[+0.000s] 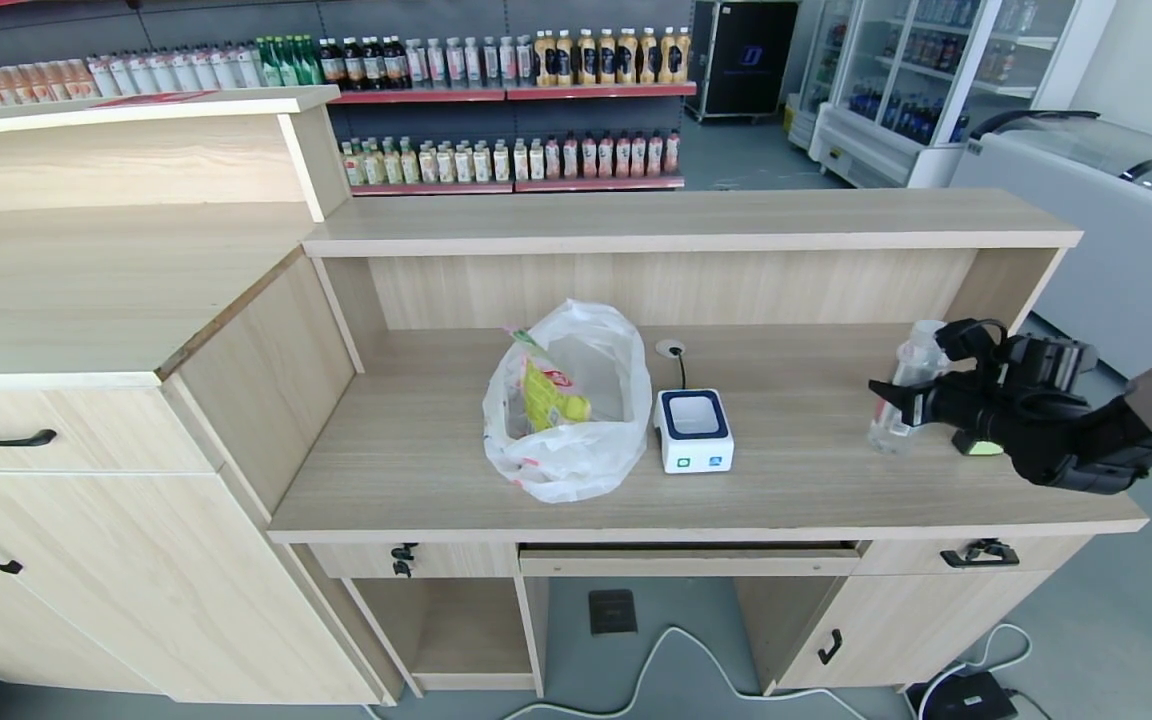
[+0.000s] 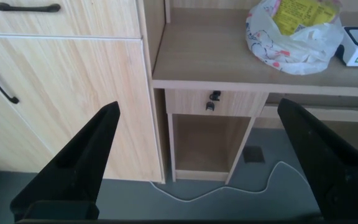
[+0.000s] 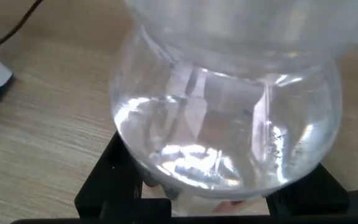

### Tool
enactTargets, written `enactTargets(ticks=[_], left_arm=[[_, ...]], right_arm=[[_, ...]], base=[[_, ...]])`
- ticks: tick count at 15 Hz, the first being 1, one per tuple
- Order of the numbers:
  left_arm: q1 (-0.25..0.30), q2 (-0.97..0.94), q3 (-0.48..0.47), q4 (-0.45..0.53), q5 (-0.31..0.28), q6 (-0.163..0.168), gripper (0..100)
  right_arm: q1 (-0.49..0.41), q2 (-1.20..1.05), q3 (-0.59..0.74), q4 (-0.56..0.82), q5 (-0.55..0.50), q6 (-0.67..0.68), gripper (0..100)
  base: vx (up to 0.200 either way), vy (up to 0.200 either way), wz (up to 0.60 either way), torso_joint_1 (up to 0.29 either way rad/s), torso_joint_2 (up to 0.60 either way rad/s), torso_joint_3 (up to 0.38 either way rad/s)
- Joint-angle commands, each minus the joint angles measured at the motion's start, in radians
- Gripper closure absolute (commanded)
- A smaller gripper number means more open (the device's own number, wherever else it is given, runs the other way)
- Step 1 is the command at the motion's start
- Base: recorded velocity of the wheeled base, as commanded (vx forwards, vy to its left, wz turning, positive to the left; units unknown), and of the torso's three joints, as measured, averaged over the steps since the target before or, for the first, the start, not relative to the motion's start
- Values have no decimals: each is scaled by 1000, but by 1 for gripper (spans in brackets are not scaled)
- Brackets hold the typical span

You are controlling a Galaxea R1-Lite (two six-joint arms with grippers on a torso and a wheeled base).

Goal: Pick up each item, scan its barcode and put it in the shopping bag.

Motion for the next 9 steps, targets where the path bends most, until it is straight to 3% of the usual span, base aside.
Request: enactTargets(ticks=[1, 2, 4, 9], left_arm=[[1, 0, 0, 0, 0, 0, 0], [1, 0, 0, 0, 0, 0, 0], [1, 0, 0, 0, 0, 0, 0], [-1, 0, 0, 0, 0, 0, 0]], right_arm=[[3, -166, 80, 38, 41, 92, 100], [6, -191, 92, 49, 49, 115, 100], [31, -404, 178, 101, 122, 333, 100], [31, -797, 362, 323, 343, 380, 100]], base=[[0, 0, 0, 0, 0, 0], [0, 0, 0, 0, 0, 0], [0, 0, 0, 0, 0, 0], [0, 0, 0, 0, 0, 0]])
